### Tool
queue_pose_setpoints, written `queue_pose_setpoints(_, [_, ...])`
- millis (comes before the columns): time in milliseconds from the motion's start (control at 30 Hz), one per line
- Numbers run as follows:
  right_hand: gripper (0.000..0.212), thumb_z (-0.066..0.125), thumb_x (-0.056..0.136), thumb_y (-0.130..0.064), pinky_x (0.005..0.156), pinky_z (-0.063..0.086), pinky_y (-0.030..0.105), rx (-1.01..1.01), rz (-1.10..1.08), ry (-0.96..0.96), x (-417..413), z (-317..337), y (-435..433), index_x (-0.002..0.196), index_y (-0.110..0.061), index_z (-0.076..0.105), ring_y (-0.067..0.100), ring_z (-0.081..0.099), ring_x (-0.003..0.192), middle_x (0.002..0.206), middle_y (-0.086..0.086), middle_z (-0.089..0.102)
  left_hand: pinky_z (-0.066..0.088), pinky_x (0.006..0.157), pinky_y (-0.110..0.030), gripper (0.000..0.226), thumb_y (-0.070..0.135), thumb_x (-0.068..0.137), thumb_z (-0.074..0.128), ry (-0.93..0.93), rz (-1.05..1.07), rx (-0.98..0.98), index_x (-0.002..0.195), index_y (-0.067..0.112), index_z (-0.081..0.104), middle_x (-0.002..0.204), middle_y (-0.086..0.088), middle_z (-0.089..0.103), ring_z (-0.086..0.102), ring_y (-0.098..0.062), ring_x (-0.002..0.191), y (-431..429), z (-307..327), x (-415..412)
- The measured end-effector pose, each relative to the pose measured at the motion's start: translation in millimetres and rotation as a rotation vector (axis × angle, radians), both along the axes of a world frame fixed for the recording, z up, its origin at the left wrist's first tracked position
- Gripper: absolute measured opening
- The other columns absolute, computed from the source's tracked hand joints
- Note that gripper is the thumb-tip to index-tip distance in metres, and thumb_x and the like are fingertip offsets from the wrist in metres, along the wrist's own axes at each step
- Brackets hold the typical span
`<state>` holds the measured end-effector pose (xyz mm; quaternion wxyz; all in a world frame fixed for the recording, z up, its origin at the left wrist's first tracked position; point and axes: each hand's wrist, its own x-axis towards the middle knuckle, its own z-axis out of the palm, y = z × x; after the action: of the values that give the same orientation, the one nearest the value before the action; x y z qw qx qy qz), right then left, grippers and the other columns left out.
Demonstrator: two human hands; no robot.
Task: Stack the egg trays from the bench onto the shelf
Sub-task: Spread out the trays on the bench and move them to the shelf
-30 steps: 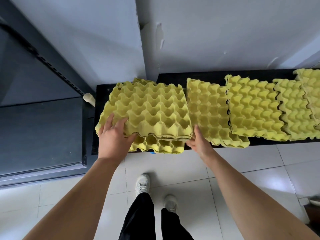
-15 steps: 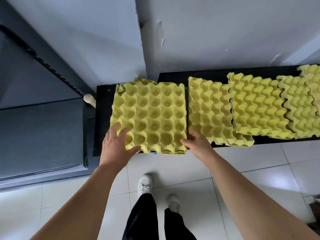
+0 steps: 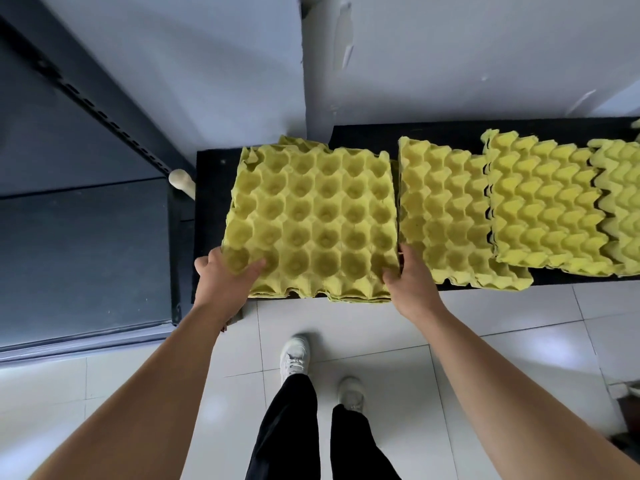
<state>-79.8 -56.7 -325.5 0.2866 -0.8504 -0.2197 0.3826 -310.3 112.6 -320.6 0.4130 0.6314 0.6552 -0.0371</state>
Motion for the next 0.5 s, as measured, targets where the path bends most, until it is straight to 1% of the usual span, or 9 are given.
queue_pose_setpoints(33, [0.044, 0.049, 0.091, -0.008, 0.088, 0.046, 0.031, 0.015, -0.008, 0.003, 0.4, 2.6, 0.4, 0.133, -0.019, 0.044, 0.02, 0.055, 0.111, 0.124, 0.0, 0.054, 0.044, 0.078, -0.035, 0.069, 0.056, 0.078, 0.067, -0.039, 0.007, 0.013, 0.128, 0.012, 0.047, 0.13, -0.01, 0.038, 0.043, -0.015, 0.094, 1.7, 3.7, 1.0])
queue_pose_setpoints(100, [0.049, 0.046, 0.09, -0.007, 0.097, 0.046, 0.039, 0.05, -0.057, 0.03, 1.4, 10.5, 1.2, 0.137, -0.021, 0.041, 0.022, 0.052, 0.117, 0.128, 0.001, 0.053, 0.041, 0.078, -0.032, 0.06, 0.048, 0.081, 0.067, -0.085, 0.009, 0.048, 0.125, 0.012, 0.049, 0.127, -0.009, 0.039, 0.044, -0.007, 0.096, 3.5, 12.0, 2.4])
queue_pose_setpoints(200, [0.048, 0.045, 0.094, -0.009, 0.103, 0.042, 0.041, 0.087, -0.105, 0.069, 2.3, 27.3, -0.2, 0.139, -0.022, 0.04, 0.02, 0.05, 0.121, 0.133, 0.0, 0.052, 0.038, 0.076, -0.029, 0.053, 0.044, 0.082, 0.067, -0.131, 0.036, 0.11, 0.122, 0.012, 0.051, 0.128, -0.01, 0.042, 0.036, 0.024, 0.082, -2.8, 32.7, 2.6])
queue_pose_setpoints(233, [0.047, 0.046, 0.094, -0.01, 0.105, 0.041, 0.041, 0.104, -0.105, 0.067, 2.0, 34.3, -1.5, 0.14, -0.022, 0.041, 0.019, 0.05, 0.122, 0.133, 0.0, 0.052, 0.037, 0.075, -0.028, 0.051, 0.042, 0.083, 0.066, -0.143, 0.047, 0.124, 0.121, 0.012, 0.051, 0.128, -0.01, 0.042, 0.034, 0.027, 0.079, -6.7, 42.0, 2.4])
queue_pose_setpoints(300, [0.047, 0.046, 0.095, -0.013, 0.105, 0.041, 0.043, 0.135, -0.098, 0.052, 0.8, 51.3, -5.2, 0.141, -0.023, 0.039, 0.022, 0.05, 0.122, 0.136, -0.001, 0.05, 0.037, 0.076, -0.028, 0.051, 0.041, 0.084, 0.067, -0.159, 0.073, 0.16, 0.122, 0.013, 0.049, 0.129, -0.009, 0.039, 0.04, 0.024, 0.077, -17.5, 64.9, 0.3])
queue_pose_setpoints(367, [0.051, 0.048, 0.097, -0.019, 0.106, 0.04, 0.043, 0.152, -0.092, 0.052, -0.9, 76.4, -9.6, 0.146, -0.024, 0.033, 0.023, 0.047, 0.127, 0.144, -0.001, 0.042, 0.039, 0.078, -0.029, 0.05, 0.042, 0.084, 0.068, -0.179, 0.092, 0.198, 0.122, 0.015, 0.049, 0.127, -0.007, 0.037, 0.043, 0.023, 0.079, -31.6, 92.5, -2.6])
queue_pose_setpoints(400, [0.052, 0.048, 0.098, -0.022, 0.107, 0.038, 0.038, 0.159, -0.083, 0.036, -1.6, 89.9, -13.0, 0.147, -0.023, 0.03, 0.02, 0.043, 0.131, 0.147, -0.002, 0.038, 0.041, 0.078, -0.03, 0.049, 0.043, 0.084, 0.068, -0.191, 0.106, 0.215, 0.12, 0.017, 0.049, 0.126, -0.006, 0.037, 0.046, 0.02, 0.081, -39.4, 106.6, -4.8])
queue_pose_setpoints(467, [0.054, 0.048, 0.098, -0.027, 0.107, 0.03, 0.024, 0.18, -0.05, -0.006, -2.4, 119.8, -20.8, 0.148, -0.02, 0.027, 0.014, 0.034, 0.136, 0.15, -0.002, 0.034, 0.044, 0.072, -0.029, 0.046, 0.045, 0.084, 0.068, -0.216, 0.133, 0.247, 0.117, 0.02, 0.049, 0.123, -0.003, 0.036, 0.052, 0.004, 0.081, -55.0, 135.0, -8.6])
queue_pose_setpoints(500, [0.056, 0.048, 0.098, -0.031, 0.105, 0.026, 0.021, 0.195, -0.03, -0.027, -3.3, 134.6, -25.0, 0.149, -0.019, 0.027, 0.013, 0.031, 0.137, 0.151, -0.001, 0.032, 0.043, 0.069, -0.027, 0.046, 0.045, 0.084, 0.068, -0.23, 0.149, 0.262, 0.118, 0.02, 0.049, 0.123, -0.003, 0.036, 0.051, 0.002, 0.079, -63.1, 148.9, -10.9])
